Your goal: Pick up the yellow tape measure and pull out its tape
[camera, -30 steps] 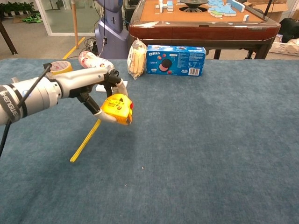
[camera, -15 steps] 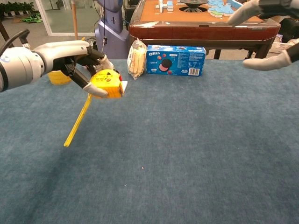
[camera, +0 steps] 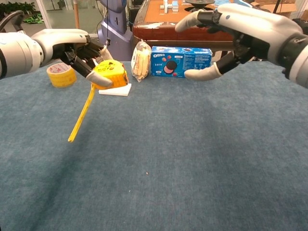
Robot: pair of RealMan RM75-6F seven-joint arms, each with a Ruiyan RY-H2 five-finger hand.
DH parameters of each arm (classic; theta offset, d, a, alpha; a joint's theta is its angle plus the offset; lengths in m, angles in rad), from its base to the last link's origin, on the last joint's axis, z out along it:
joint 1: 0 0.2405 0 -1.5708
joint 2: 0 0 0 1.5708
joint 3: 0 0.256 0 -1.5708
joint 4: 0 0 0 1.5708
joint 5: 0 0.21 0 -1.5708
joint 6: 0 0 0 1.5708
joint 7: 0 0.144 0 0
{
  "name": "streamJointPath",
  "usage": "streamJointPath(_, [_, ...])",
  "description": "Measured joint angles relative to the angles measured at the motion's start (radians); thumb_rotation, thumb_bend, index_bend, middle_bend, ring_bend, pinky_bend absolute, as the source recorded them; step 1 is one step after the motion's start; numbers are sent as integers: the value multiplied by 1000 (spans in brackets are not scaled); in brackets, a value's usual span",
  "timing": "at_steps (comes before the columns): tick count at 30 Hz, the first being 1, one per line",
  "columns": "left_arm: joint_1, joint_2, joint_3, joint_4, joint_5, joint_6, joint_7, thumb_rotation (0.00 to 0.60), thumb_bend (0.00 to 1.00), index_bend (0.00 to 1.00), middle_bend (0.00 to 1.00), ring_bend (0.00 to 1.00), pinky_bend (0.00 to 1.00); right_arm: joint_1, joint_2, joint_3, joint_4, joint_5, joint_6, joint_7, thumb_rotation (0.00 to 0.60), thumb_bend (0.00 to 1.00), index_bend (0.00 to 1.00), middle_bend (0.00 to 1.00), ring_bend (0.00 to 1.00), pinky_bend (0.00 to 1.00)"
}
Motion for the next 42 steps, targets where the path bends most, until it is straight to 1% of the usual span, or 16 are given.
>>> streamJointPath(7, [-14,2,-19,-12,-41,-25,-44,600,146,535,567,379,32,52,-80,21,57,19,16,-27,600,310,177,100,40,33])
streamJointPath(16, [-30,4,-33,-12,-64,-56,-104,600,145,531,567,379,32,95,-141,38,124,46,24,-36,600,310,177,100,40,33])
streamJointPath(21, [-43,-2,-32,-11,-72,-57,-117,600,145,529,567,379,32,116,-171,43,152,53,26,-33,600,310,177,100,40,33])
streamJointPath(29, [-58,4,-41,-28,-109,-79,-148,600,145,527,568,379,32,143,-206,50,181,65,32,-39,600,310,177,100,40,33])
streamJointPath(42, [-72,17,-38,-44,-127,-81,-181,600,146,524,571,379,32,170,-238,52,206,79,42,-52,600,310,177,100,40,33])
